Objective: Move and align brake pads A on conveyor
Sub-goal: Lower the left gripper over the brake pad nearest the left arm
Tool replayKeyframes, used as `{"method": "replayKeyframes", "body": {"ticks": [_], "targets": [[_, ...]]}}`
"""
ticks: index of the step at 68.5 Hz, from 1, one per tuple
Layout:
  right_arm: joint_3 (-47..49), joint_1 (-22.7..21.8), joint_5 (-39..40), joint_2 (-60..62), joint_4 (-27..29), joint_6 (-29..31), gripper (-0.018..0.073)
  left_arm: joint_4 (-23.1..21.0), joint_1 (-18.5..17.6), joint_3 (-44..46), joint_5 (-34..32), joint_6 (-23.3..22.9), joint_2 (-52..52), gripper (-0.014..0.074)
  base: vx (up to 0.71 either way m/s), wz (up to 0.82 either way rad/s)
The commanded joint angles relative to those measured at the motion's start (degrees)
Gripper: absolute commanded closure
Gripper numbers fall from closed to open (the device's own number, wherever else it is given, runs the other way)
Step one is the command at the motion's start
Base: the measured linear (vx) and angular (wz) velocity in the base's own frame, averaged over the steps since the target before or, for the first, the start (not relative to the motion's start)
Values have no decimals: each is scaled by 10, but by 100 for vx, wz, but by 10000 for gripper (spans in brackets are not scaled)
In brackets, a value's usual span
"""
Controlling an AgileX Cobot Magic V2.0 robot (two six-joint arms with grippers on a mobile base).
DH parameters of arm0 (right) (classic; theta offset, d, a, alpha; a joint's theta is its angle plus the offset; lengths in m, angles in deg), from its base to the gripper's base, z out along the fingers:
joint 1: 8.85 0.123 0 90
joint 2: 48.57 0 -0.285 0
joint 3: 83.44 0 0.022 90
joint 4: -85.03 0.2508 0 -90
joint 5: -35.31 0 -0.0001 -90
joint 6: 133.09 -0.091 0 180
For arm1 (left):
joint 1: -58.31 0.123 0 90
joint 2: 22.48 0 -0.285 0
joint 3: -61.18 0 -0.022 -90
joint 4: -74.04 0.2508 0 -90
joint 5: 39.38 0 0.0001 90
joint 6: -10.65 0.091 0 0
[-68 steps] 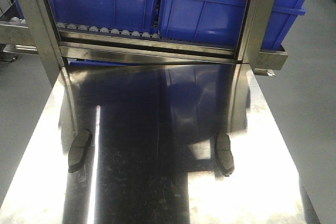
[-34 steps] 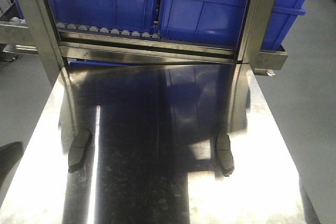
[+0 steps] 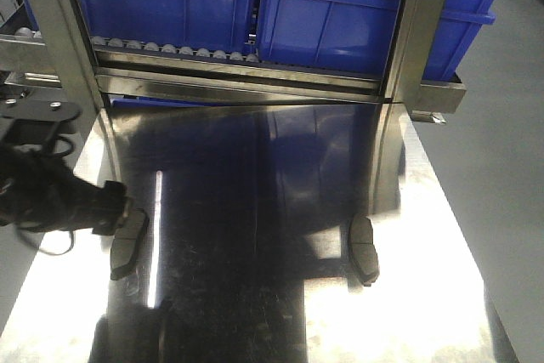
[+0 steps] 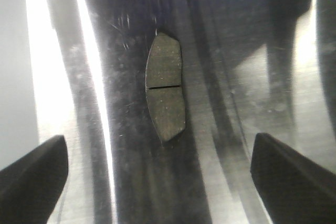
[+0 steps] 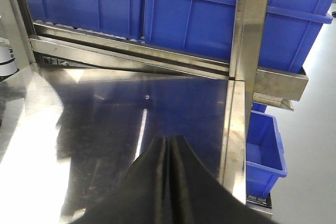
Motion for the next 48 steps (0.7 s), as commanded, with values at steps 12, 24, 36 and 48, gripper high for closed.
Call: {"method": "replayKeyframes", "body": {"ticks": [12,24,36,48], "targets": [[15,-3,42,-4,-5,5,562,-4,-1,120,38,13,-133,-48,0,0],[15,-3,42,-4,-5,5,562,1,-1,146,34,14,-193,-40,0,0],[15,-3,42,-4,-5,5,562,1,20,147,26,14,-228,-30,0,0],[15,-3,42,-4,-5,5,562,-1,32,147,23,17,-233,-13,0,0]]}}
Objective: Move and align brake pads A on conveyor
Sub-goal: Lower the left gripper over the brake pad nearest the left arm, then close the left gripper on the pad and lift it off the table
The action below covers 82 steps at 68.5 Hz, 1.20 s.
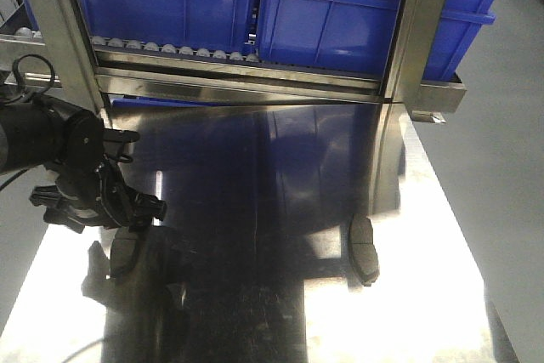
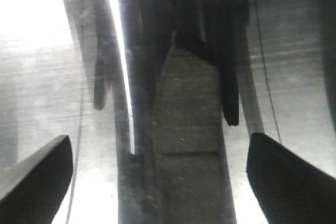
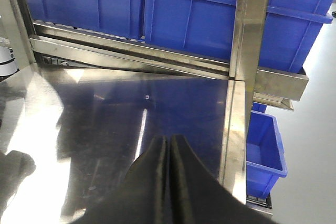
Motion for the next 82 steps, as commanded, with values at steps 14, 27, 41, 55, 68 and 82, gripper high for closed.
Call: {"method": "replayKeyframes", "body": {"ticks": [14,27,41,55,68,82], "targets": [[15,-3,42,-4,-5,5,562,-41,3,15,-15,39,15,16,0,0],[15,-3,42,-4,-5,5,562,-45,3,15,-17,43,1,17,0,0],[15,-3,42,-4,-5,5,562,-44,3,15,-17,43,-5,17,0,0],[15,-3,42,-4,-5,5,562,-44,3,15,-16,43,-5,43,0,0],[15,-3,42,-4,-5,5,562,-44,3,15,-14,43,-4,202,0,0],[15,-3,42,-4,-5,5,562,-44,3,15,-12,41,-4,400,0,0]]}}
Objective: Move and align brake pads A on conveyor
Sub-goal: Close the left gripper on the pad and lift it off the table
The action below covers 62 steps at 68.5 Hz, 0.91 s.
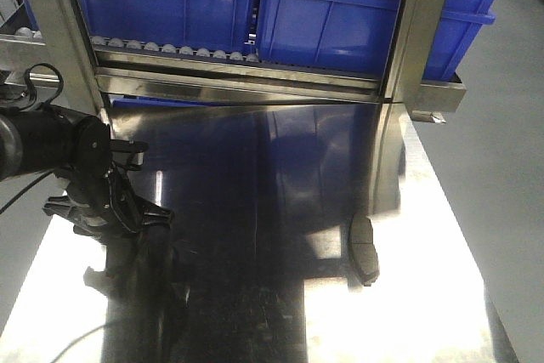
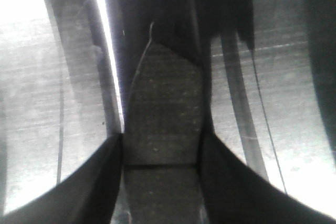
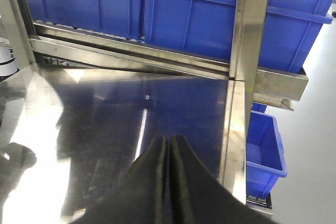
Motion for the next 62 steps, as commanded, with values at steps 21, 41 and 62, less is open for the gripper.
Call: {"method": "replayKeyframes", "body": {"ticks": [21,41,62], "targets": [[15,-3,42,-4,-5,5,562,3,-1,14,-15,-1,43,499,0,0],[15,-3,42,-4,-5,5,562,3,-1,-5,-55,-1,126,498,0,0],[15,-3,42,-4,-5,5,562,7,-1,-100,-121,0,220,496,0,0]]}}
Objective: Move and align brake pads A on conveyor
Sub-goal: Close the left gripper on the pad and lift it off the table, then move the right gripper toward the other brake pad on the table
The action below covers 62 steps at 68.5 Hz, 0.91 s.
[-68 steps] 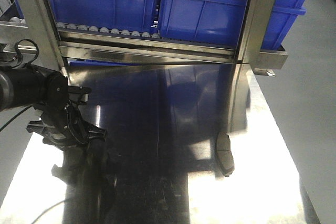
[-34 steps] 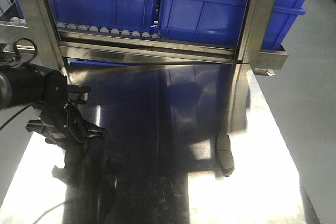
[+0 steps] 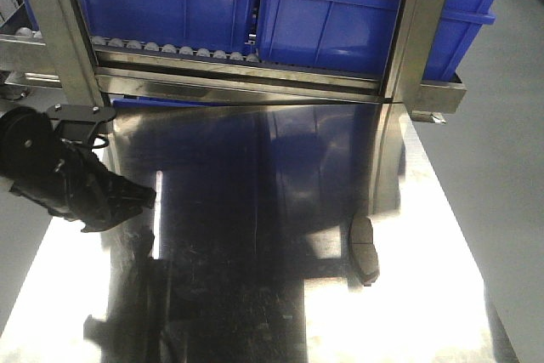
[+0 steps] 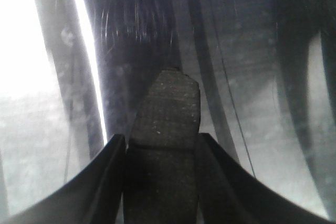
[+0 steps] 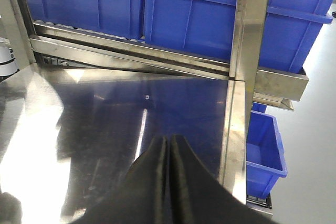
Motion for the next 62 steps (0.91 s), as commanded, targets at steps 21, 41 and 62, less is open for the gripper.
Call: {"method": "replayKeyframes", "body": {"ticks": [21,41,62], "targets": [[15,-3,42,-4,-5,5,562,5,-1,-125,-158,4,198,496,0,0],[15,-3,42,-4,-5,5,562,7,-1,-229,-187,4,400,496,0,0],[15,-3,42,-4,-5,5,562,15,-1,-319,-185,4,631,496,0,0]]}}
